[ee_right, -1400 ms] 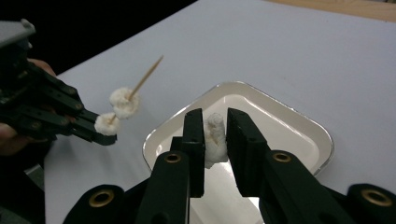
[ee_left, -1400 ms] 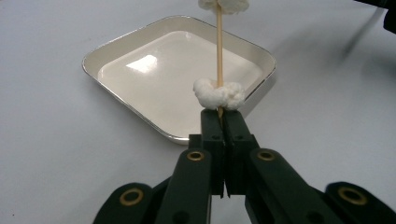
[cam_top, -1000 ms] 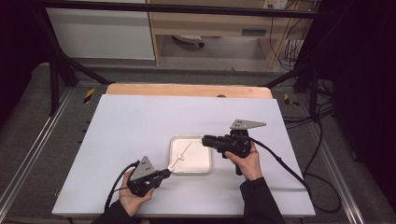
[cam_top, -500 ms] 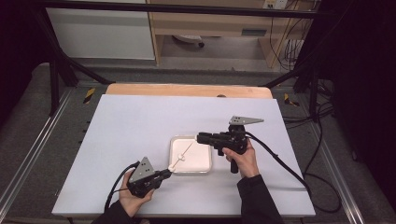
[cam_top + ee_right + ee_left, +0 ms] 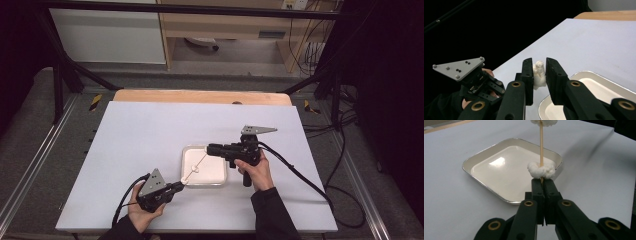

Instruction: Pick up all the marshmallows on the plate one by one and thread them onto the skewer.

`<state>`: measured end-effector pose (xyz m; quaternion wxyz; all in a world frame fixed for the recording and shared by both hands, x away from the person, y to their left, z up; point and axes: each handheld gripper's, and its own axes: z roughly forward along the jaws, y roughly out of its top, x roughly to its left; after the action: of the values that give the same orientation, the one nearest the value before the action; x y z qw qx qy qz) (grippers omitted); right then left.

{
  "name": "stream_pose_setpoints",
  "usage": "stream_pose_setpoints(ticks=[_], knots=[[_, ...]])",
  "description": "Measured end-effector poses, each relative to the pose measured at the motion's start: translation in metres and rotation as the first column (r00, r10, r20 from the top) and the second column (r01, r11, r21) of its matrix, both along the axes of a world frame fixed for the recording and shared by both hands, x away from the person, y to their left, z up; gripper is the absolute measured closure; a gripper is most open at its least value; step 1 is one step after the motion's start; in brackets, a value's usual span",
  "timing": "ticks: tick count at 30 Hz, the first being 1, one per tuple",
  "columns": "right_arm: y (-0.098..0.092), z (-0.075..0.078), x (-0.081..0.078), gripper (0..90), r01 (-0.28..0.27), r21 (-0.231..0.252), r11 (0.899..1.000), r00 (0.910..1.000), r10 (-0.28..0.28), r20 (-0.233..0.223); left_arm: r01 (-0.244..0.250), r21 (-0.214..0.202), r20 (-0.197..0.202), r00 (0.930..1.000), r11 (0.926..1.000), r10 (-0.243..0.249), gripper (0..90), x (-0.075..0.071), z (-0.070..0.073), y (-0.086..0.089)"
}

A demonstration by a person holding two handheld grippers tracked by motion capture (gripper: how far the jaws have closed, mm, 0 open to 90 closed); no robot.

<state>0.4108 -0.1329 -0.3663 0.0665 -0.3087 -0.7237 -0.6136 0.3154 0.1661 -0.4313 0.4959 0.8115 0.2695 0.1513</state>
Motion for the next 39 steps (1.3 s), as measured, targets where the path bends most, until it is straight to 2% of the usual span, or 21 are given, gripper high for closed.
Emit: stream_pose_setpoints(ticks=[7,12,15,18,23,39], knots=[[0.003,-0.004,0.0,77.9,-0.015,0.01,1.0,0.9998,0.016,-0.016,0.005,0.004,0.009,0.9999,1.0,-0.005,88.7,0.0,0.0,0.0],[0.006,-0.007,-0.002,79.9,-0.031,0.001,1.0,0.9994,0.031,-0.017,0.014,0.043,0.017,0.9998,0.999,-0.015,88.8,-0.001,-0.001,-0.003],[0.007,-0.009,-0.003,80.7,-0.033,0.0,0.999,0.9994,0.033,-0.011,0.014,0.049,0.014,0.9998,0.9987,-0.015,88.8,0.0,-0.002,-0.003],[0.009,-0.011,-0.005,81.1,-0.028,-0.001,1.0,0.9996,0.028,-0.004,0.011,0.046,0.008,0.9999,0.9989,-0.011,88.8,0.0,-0.002,-0.003],[0.013,-0.014,-0.007,81.7,-0.024,0.026,0.999,0.9997,0.024,0.001,-0.008,0.033,0.012,0.9999,0.9994,0.007,88.8,-0.001,-0.003,-0.004],[0.019,-0.021,-0.014,81.8,-0.034,0.021,0.999,0.9992,0.034,0.021,-0.023,0.033,0.012,0.9997,0.9992,0.022,88.9,-0.002,-0.005,-0.007]])
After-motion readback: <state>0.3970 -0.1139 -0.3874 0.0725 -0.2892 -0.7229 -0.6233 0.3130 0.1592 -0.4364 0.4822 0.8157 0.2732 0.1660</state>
